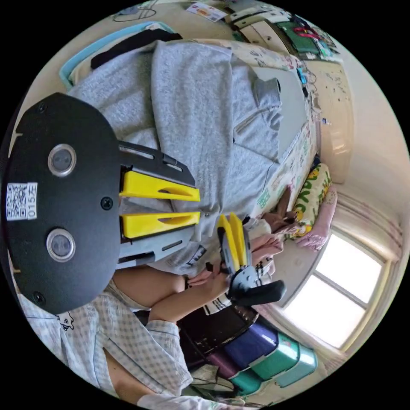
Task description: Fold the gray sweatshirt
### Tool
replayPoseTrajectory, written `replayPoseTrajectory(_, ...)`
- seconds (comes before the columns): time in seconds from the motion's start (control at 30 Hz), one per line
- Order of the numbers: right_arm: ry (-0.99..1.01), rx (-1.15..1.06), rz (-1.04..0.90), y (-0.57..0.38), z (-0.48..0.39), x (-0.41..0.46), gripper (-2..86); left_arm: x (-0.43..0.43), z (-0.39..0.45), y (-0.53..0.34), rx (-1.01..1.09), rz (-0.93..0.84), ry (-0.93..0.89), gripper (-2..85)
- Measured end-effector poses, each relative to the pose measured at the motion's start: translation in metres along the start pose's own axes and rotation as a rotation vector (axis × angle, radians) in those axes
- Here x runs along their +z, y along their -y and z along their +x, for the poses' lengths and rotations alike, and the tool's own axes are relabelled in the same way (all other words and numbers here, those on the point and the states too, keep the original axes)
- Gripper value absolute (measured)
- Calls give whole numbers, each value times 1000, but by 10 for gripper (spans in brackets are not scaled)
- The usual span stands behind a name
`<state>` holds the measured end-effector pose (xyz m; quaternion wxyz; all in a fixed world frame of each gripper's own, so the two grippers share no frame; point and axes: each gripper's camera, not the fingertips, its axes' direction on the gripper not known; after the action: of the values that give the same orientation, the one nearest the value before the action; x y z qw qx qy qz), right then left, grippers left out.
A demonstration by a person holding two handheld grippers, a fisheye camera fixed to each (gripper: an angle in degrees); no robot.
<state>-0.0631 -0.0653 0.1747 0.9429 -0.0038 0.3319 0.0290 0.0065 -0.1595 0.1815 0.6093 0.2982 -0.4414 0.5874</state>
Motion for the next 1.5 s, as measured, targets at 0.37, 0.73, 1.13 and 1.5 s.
replayPoseTrajectory(0.37, -35, -317, -326, 75, -86, 86, 103, 4, -155, -32, -198, -226, 804, 82)
replayPoseTrajectory(0.73, -34, -302, -359, 75, -69, 99, 1, -23, -193, -35, -311, -95, 713, 17)
replayPoseTrajectory(1.13, 3, 123, -67, 2, 43, 52, 63, -78, -156, -49, -398, -57, 742, 0)
replayPoseTrajectory(1.5, -59, 178, -198, -59, 46, 116, 11, -27, 31, 14, 166, -7, -45, 1)
